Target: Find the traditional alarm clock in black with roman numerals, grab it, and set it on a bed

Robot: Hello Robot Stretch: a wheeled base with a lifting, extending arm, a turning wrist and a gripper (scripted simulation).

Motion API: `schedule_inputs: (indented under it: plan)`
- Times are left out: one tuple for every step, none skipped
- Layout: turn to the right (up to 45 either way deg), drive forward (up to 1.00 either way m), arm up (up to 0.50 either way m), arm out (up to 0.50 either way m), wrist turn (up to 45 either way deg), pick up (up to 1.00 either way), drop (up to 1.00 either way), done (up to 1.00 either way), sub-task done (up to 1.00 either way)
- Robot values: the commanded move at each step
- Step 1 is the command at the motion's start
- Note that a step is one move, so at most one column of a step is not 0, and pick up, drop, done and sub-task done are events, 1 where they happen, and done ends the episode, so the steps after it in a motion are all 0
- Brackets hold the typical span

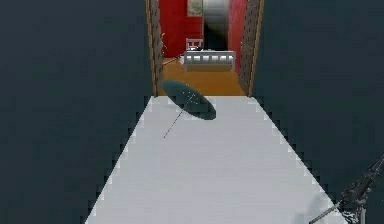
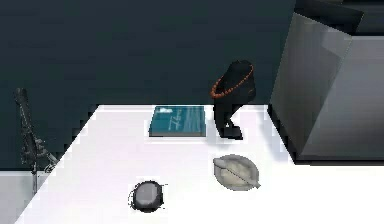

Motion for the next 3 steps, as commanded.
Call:
schedule_inputs:
  plan:
    - [0.0, 0.0, 0.5, 0.0, 0.0, 0.0, 0.0, 0.0, 0.0]
    - [0.0, 0.0, 0.36, 0.0, 0.0, 0.0, 0.0, 0.0, 0.0]
    - [0.0, 0.0, 0.0, 0.12, 0.0, 0.0, 0.0, 0.0, 0.0]
